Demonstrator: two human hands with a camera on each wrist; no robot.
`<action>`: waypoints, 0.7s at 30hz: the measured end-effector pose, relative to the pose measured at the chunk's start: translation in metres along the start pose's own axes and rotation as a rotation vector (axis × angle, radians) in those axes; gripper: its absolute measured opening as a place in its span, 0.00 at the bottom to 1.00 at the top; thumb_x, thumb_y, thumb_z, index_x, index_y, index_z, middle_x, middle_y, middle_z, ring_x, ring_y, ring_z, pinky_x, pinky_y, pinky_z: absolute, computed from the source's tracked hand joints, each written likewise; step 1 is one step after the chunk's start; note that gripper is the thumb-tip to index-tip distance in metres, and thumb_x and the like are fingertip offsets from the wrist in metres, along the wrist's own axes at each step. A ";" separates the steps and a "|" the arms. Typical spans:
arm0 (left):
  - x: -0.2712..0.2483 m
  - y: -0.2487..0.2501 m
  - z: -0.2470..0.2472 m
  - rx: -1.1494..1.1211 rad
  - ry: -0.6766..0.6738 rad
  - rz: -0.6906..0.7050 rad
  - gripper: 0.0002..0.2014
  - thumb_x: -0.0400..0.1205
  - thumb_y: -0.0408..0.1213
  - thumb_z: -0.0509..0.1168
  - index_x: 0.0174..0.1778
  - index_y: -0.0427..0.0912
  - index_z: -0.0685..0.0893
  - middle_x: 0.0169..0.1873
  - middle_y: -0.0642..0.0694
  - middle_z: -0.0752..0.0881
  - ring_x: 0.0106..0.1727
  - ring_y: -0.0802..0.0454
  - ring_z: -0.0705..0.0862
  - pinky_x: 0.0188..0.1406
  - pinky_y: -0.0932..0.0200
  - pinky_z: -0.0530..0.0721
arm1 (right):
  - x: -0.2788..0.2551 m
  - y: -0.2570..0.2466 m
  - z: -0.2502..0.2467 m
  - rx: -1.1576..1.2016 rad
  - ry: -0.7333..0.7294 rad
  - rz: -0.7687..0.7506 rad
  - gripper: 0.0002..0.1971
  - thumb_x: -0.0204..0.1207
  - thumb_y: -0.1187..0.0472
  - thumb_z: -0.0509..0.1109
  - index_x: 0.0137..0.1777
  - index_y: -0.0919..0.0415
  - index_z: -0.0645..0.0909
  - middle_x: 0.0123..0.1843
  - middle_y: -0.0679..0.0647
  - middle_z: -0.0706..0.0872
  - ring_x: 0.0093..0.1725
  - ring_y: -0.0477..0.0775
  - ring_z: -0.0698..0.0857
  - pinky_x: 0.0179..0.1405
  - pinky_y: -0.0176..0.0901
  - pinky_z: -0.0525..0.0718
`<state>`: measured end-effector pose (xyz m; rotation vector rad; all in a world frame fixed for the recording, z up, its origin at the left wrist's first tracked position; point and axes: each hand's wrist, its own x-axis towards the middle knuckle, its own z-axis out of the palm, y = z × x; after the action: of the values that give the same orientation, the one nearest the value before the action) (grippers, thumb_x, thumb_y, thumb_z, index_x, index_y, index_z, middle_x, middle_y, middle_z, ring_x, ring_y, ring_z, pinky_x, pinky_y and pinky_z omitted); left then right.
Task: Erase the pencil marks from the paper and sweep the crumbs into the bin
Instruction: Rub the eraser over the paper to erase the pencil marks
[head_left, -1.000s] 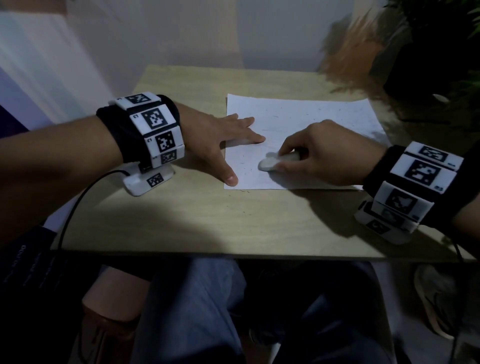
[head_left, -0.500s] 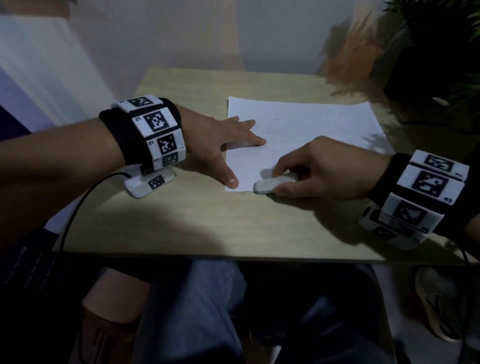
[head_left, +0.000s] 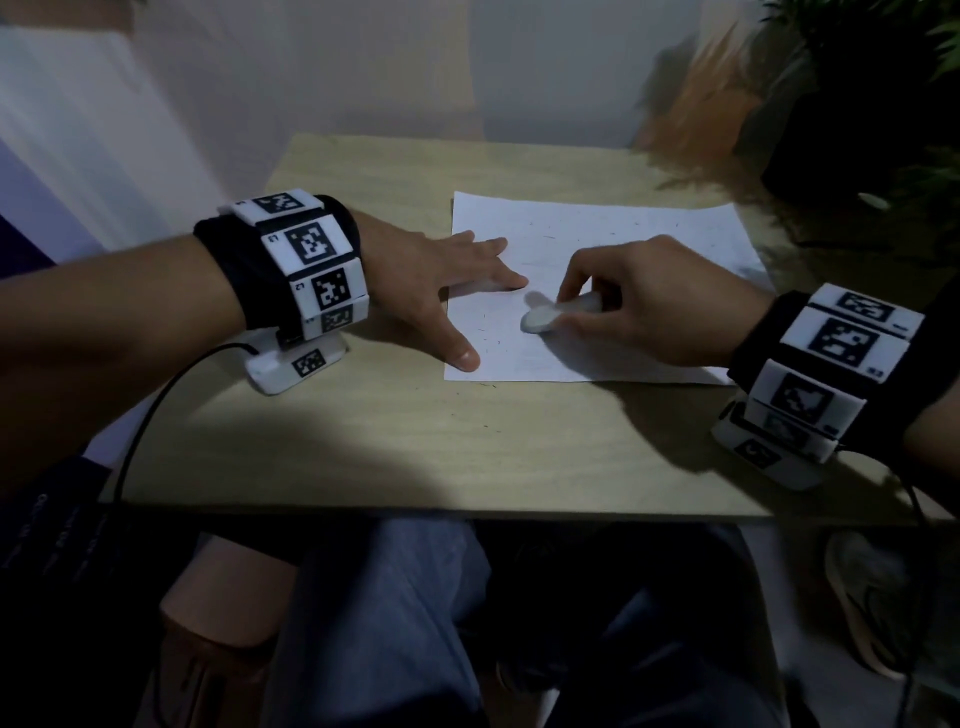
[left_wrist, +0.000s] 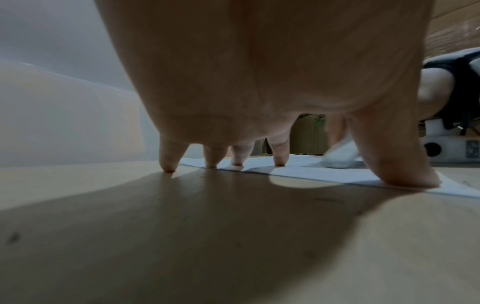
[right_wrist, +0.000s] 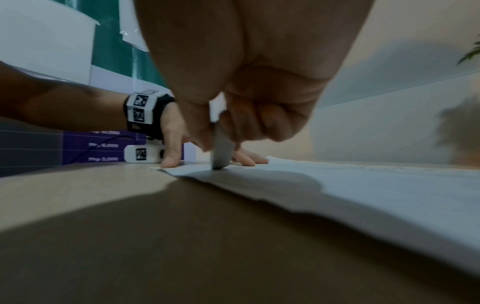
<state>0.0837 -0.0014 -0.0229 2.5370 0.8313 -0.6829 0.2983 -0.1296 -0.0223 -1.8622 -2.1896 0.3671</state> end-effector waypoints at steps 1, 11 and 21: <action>0.000 -0.001 0.000 -0.003 0.000 0.001 0.53 0.67 0.71 0.71 0.86 0.74 0.48 0.87 0.64 0.35 0.87 0.59 0.33 0.88 0.39 0.40 | 0.000 0.001 0.000 -0.002 0.005 -0.017 0.19 0.72 0.33 0.70 0.47 0.48 0.84 0.32 0.43 0.84 0.33 0.40 0.81 0.32 0.39 0.72; 0.004 -0.006 0.002 -0.004 0.011 0.011 0.53 0.67 0.72 0.72 0.85 0.75 0.48 0.87 0.66 0.35 0.87 0.60 0.32 0.88 0.38 0.41 | 0.002 0.001 0.001 0.004 -0.007 -0.058 0.19 0.73 0.34 0.68 0.46 0.49 0.83 0.31 0.43 0.82 0.33 0.42 0.80 0.30 0.33 0.71; 0.004 -0.007 0.002 -0.011 0.014 0.015 0.53 0.67 0.72 0.72 0.84 0.76 0.49 0.87 0.66 0.35 0.87 0.61 0.32 0.88 0.38 0.42 | 0.005 -0.003 0.002 -0.032 -0.039 -0.098 0.18 0.74 0.35 0.68 0.49 0.49 0.84 0.31 0.43 0.82 0.33 0.41 0.80 0.34 0.42 0.72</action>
<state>0.0814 0.0042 -0.0283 2.5383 0.8183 -0.6546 0.2939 -0.1256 -0.0229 -1.7693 -2.3155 0.3544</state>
